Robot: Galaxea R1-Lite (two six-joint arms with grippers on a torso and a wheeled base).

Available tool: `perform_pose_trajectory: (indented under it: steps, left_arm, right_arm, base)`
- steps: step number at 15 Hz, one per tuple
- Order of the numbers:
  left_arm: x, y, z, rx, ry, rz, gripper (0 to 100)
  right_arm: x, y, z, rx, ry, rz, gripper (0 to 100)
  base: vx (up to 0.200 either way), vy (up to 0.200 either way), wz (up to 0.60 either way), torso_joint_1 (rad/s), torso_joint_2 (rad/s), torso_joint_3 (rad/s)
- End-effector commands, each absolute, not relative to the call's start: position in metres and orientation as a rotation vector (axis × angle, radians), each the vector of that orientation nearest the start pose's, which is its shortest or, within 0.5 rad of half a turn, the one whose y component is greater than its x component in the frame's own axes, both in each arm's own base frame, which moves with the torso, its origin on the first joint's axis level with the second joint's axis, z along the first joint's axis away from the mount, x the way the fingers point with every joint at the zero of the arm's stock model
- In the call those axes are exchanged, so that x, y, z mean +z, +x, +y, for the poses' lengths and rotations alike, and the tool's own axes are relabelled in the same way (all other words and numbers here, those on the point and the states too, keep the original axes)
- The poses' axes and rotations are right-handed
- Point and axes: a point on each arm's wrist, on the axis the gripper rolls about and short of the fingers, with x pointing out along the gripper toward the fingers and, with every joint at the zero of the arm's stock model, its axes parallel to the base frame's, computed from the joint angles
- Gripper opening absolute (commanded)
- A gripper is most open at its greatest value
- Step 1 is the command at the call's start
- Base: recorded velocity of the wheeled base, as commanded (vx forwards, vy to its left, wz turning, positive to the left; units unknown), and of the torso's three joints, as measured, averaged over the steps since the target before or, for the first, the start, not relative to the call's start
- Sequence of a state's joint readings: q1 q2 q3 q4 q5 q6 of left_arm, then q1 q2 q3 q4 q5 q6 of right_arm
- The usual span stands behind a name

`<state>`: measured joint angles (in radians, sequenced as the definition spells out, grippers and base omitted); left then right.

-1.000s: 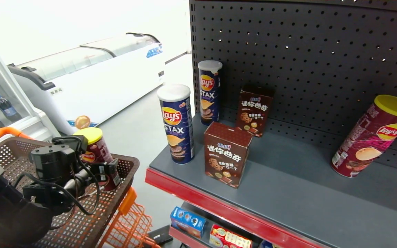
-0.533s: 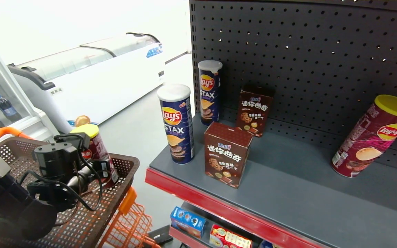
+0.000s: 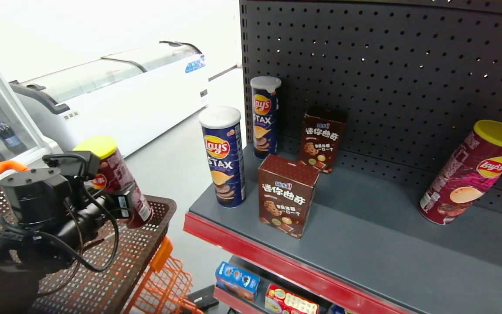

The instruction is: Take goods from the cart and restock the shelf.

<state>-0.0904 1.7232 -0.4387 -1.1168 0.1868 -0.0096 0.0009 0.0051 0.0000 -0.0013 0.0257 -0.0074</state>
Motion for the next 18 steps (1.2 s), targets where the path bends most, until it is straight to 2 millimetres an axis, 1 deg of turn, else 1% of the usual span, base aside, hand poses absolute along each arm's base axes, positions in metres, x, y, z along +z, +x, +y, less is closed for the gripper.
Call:
perform_pose_trajectory:
  steps: [1, 2, 4, 7, 9, 11, 13, 16, 18]
  left_arm:
    - [0.161, 0.226, -0.03, 0.033, 0.007, 0.098, 0]
    - [0.173, 0.213, -0.034, 0.0, 0.002, 0.069, 0]
    - [0.187, 0.198, -0.038, -0.035, -0.005, 0.023, 0]
    - [0.199, 0.172, -0.049, -0.124, -0.007, 0.011, 0]
    - [0.203, 0.158, -0.054, -0.179, 0.0, 0.036, 0]
    - [0.197, 0.148, -0.063, -0.253, 0.01, 0.064, 0]
    - [0.197, 0.139, -0.07, -0.329, 0.006, 0.056, 0]
    - [0.195, 0.137, -0.072, -0.362, 0.005, 0.057, 0]
    - [0.193, 0.135, -0.074, -0.467, 0.003, 0.069, 0]
  right_arm:
    - [0.076, -0.022, 0.001, 0.028, -0.008, 0.004, 100]
    - [0.076, -0.022, 0.001, 0.028, -0.008, 0.004, 100]
    - [0.076, -0.022, 0.001, 0.028, -0.008, 0.004, 100]
    - [0.076, -0.022, 0.001, 0.028, -0.008, 0.004, 100]
    - [0.076, -0.022, 0.001, 0.028, -0.008, 0.004, 100]
    - [0.076, -0.022, 0.001, 0.028, -0.008, 0.004, 100]
    - [0.076, -0.022, 0.001, 0.028, -0.008, 0.004, 100]
    - [0.076, -0.022, 0.001, 0.028, -0.008, 0.004, 100]
    - [0.076, -0.022, 0.001, 0.028, -0.008, 0.004, 100]
  base:
    - [0.0, 0.0, 0.0, 0.0, 0.0, 0.0]
    - [0.0, 0.0, 0.0, 0.0, 0.0, 0.0]
    - [0.0, 0.0, 0.0, 0.0, 0.0, 0.0]
    - [0.0, 0.0, 0.0, 0.0, 0.0, 0.0]
    - [0.0, 0.0, 0.0, 0.0, 0.0, 0.0]
    - [0.0, 0.0, 0.0, 0.0, 0.0, 0.0]
    - [0.0, 0.0, 0.0, 0.0, 0.0, 0.0]
    - [0.0, 0.0, 0.0, 0.0, 0.0, 0.0]
    - [0.0, 0.0, 0.0, 0.0, 0.0, 0.0]
